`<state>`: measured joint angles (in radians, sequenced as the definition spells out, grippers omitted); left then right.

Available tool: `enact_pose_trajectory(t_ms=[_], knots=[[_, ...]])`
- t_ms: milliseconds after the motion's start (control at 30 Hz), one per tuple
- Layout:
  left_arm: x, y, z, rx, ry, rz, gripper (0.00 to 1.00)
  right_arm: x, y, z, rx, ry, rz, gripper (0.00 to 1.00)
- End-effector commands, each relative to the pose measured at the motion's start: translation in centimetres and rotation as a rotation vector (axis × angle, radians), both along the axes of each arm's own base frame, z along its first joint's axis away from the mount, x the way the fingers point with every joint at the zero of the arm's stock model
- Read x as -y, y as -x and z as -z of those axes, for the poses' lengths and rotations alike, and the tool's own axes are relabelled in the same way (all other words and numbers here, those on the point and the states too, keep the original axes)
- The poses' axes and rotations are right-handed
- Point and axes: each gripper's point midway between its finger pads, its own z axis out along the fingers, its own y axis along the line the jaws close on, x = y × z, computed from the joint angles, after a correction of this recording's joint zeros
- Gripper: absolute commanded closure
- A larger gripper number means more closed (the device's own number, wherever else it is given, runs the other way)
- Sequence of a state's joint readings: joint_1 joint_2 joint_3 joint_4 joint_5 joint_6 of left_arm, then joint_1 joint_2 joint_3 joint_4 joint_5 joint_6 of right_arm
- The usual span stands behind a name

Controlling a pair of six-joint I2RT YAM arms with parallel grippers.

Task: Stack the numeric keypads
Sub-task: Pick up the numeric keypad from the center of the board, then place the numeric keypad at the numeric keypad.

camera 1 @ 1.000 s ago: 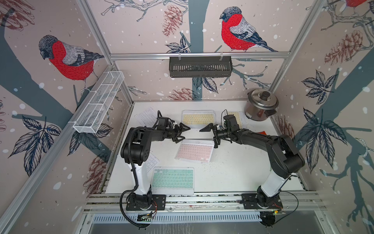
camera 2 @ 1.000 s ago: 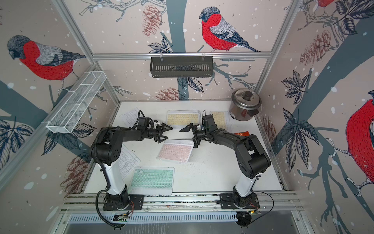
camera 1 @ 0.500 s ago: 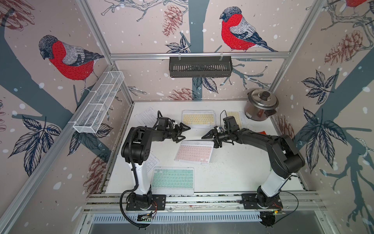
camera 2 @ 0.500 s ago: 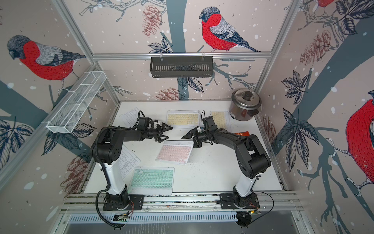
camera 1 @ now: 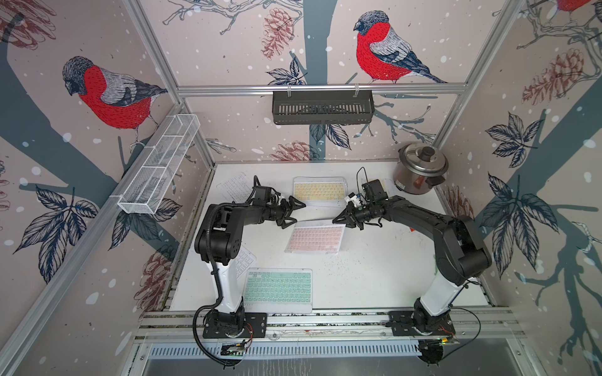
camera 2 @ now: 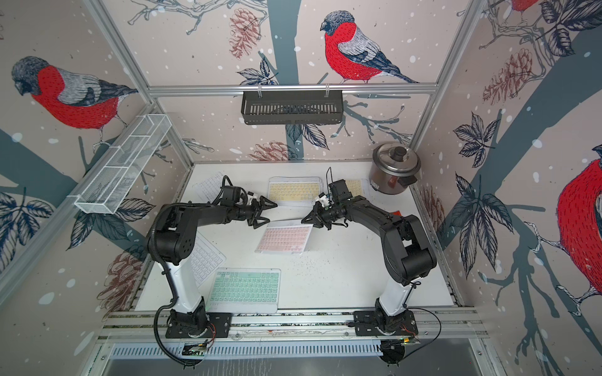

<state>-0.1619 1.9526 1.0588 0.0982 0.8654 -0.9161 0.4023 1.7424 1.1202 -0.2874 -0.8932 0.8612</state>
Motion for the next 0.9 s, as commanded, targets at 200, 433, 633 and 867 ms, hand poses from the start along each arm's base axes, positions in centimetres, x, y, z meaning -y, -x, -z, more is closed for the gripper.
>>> enact_pose_trajectory(t_ms=[200, 433, 633, 867], knots=[[-4.4, -2.6, -7.0, 0.116, -0.19, -0.018, 0.04, -1.2, -3.7, -6.4, 0.41, -0.067, -0.173, 0.99], [-4.8, -5.9, -10.1, 0.222, -0.194, -0.044, 0.04, -0.1, -9.1, -7.9, 0.605, -0.139, -0.184, 1.0], [-4.3, -8.6, -10.4, 0.252, -0.187, -0.025, 0.04, 0.2, -12.4, -7.7, 0.69, -0.204, -0.286, 1.0], [-4.6, -10.6, -8.1, 0.249, -0.235, -0.011, 0.04, 1.5, -16.1, -7.6, 0.721, -0.266, -0.315, 0.99]])
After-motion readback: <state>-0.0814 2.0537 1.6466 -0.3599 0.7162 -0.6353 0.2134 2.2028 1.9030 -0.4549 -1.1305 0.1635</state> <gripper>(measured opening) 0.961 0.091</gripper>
